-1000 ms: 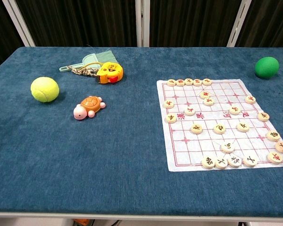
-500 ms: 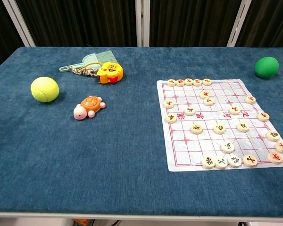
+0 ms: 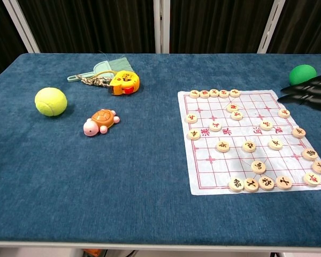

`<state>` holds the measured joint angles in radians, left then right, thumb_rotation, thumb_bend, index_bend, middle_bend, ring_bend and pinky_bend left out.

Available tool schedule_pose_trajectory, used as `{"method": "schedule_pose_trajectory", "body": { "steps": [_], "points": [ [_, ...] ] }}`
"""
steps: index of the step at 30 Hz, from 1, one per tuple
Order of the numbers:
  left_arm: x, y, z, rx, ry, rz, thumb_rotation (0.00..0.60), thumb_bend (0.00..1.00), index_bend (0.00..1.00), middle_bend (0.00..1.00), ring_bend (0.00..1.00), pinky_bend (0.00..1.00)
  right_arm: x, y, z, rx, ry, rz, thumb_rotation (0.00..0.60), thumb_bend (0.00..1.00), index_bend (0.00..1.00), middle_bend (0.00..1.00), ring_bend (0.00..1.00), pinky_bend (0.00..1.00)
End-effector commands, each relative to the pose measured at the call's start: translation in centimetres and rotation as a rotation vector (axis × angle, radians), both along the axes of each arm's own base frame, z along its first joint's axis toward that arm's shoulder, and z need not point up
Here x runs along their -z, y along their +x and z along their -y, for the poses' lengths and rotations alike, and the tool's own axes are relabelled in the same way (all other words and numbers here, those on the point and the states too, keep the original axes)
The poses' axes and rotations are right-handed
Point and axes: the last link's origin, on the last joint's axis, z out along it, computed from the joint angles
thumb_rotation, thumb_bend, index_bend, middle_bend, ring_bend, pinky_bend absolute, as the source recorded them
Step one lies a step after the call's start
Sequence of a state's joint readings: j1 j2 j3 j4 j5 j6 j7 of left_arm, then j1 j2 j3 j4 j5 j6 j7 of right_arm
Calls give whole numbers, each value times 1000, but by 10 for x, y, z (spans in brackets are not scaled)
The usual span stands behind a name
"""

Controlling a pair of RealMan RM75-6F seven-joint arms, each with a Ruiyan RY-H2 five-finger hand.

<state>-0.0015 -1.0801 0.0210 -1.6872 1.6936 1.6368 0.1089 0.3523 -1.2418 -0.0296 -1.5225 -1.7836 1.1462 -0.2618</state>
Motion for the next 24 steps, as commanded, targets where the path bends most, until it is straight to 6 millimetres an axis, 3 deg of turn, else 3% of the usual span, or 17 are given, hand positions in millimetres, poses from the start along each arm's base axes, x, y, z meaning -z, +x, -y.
{"method": "schedule_pose_trajectory", "body": {
  "steps": [1,24],
  "points": [
    [0,-1,0,-2,-1,-1,600,130,87,61,0,0,11,4,2,-31,38,-22,600,255,52,0,0,0],
    [-4,-9,5,-23,11,7,600,130,86,61,0,0,54,24,28,-123,132,-90,600,232,120,0,0,0]
  ]
}}
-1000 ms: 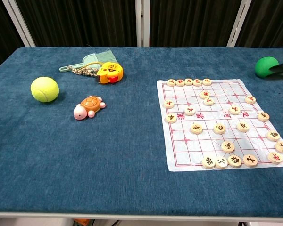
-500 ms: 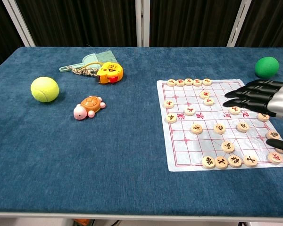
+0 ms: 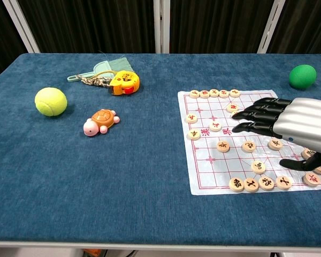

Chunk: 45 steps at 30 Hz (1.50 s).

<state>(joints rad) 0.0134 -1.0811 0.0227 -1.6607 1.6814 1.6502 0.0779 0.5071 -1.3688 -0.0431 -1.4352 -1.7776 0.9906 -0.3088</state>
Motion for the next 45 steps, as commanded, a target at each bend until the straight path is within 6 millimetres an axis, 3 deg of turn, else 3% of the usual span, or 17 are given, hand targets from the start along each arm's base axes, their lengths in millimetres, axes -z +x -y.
{"method": "schedule_pose_trajectory", "body": {
  "steps": [1,28,42,45],
  "points": [
    [0,-1,0,-3,-1,0,600,130,87,61,0,0,3,1,1,-2,8,5,600,230,122,0,0,0],
    [-1,-5,-1,-8,-6,10,600,130,87,61,0,0,24,-2,1,-15,45,44,600,210,333,0,0,0],
    [-1,-7,-1,-13,-4,11,600,130,86,61,0,0,26,-6,5,-13,35,71,600,212,598,0,0,0],
    [-1,-7,0,-16,-4,11,600,130,86,61,0,0,23,-5,6,-13,25,92,600,210,617,0,0,0]
  ]
}}
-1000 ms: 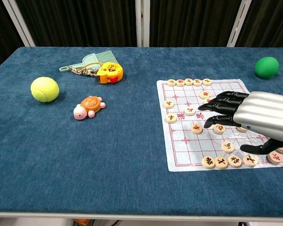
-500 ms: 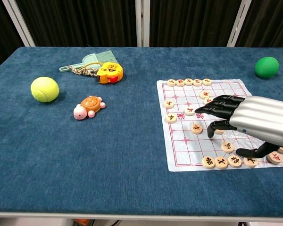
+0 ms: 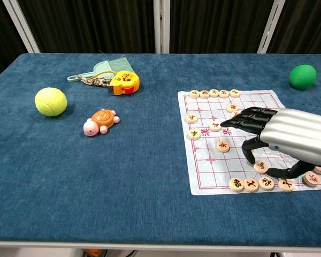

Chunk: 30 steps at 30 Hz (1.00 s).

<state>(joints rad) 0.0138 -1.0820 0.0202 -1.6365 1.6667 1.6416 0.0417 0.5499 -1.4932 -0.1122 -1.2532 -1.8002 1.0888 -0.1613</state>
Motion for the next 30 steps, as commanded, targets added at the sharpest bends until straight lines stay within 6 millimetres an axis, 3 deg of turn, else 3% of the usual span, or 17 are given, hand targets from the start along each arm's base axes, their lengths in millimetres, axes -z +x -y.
{"method": "schedule_pose_trajectory", "body": {
  "steps": [1,10,17,30],
  "points": [
    [0,0,0,-1,0,-1,600,130,86,61,0,0,-3,2,2,-1,-12,22,600,210,617,0,0,0],
    [0,2,-1,7,-2,-1,600,130,87,61,0,0,-18,-3,16,35,-93,44,600,202,616,0,0,0],
    [-1,1,-1,1,-4,0,600,130,86,61,0,0,-13,-14,29,87,-129,5,600,198,616,0,0,0],
    [-3,1,-2,1,-3,0,600,130,86,61,0,0,-10,-15,33,101,-131,7,600,170,586,0,0,0]
  ]
}}
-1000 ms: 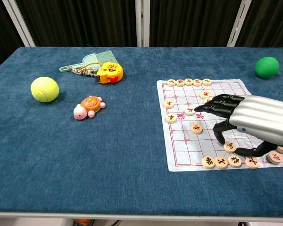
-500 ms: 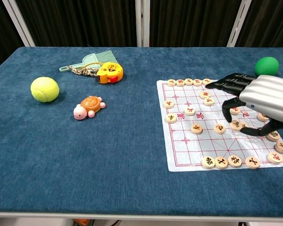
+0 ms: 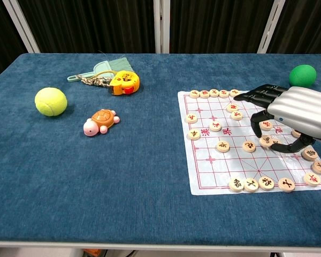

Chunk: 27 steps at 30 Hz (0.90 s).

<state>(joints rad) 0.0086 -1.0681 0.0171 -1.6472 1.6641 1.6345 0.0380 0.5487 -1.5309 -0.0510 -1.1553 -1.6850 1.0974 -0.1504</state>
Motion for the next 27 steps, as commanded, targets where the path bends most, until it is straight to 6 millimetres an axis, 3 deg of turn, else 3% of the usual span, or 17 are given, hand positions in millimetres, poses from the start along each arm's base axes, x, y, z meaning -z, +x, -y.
{"method": "schedule_pose_trajectory", "body": {
  "steps": [1,11,18,22,27],
  "points": [
    [0,0,0,0,0,1,600,130,86,61,0,0,-1,-2,0,7,-2,-6,600,168,577,0,0,0],
    [0,-1,0,1,0,1,600,130,86,61,0,0,-3,-2,-1,17,3,-5,600,128,321,0,0,0],
    [0,0,1,1,5,2,600,129,87,61,0,0,-16,1,-2,10,-27,38,600,124,290,0,0,0],
    [0,1,2,4,6,1,600,130,86,61,0,0,-47,6,-10,-10,-96,117,600,122,249,0,0,0],
    [1,1,2,6,2,-1,600,130,86,61,0,0,-114,-7,-48,50,-260,158,600,107,17,0,0,0]
  ]
}}
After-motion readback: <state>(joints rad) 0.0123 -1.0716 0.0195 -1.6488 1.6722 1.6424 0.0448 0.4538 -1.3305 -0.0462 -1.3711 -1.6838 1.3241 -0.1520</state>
